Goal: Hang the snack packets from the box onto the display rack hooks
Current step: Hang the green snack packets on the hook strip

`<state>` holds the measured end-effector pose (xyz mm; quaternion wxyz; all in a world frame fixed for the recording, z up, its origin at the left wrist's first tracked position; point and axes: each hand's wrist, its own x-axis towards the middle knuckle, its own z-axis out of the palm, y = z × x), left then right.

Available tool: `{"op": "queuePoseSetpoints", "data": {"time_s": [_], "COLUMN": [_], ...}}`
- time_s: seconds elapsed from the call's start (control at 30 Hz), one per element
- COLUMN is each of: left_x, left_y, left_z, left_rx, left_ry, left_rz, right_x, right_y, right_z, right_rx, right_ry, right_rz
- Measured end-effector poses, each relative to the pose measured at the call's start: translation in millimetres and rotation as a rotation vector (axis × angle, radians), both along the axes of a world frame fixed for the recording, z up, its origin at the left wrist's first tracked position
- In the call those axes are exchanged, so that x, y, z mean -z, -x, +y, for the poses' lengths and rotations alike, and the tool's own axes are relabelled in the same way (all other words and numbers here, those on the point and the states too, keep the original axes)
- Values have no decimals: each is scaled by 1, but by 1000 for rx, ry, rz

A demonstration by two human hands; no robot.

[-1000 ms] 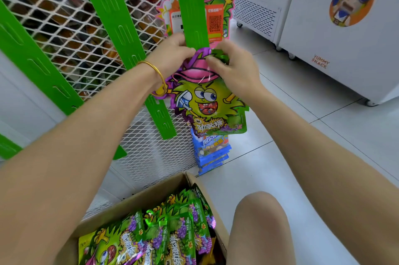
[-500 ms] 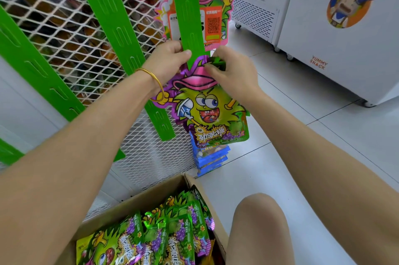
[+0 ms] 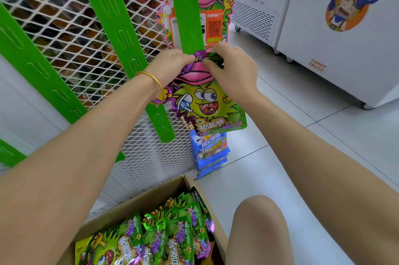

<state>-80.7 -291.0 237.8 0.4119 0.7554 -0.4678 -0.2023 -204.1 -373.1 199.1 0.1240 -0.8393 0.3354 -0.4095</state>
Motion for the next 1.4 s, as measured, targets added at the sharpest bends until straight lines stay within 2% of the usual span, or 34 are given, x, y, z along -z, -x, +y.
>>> {"op": "queuePoseSetpoints", "data": {"time_s": [0.2,0.47,0.6,0.77,0.87,1.07,1.27,1.4], "left_x": [1,2,5,8,7,0,-4,0], "left_y": [-3,0,-1,-5,-6,-6,-13,-15], "left_z": [0,0,1,1,0,-2,-4,-3], "left_rx": [-2,-64,-82,-90,-60,-67,-61,-84], "left_ry": [-45,31,30,-10,-22,-66,-143,-121], "left_rz": [118,284,292,218,249,222,285,301], "right_x": [3,3,13,17,18,16,3,-13], "right_y": [-3,-1,2,2,2,0,-4,-7], "right_z": [10,5,2,1,3,8,13,14], "right_rx": [57,0,-17,-13,-14,3,50,21], "right_ry": [146,46,-28,-55,-62,24,132,136], "right_rz": [-55,39,65,71,32,-109,-189,-84]}}
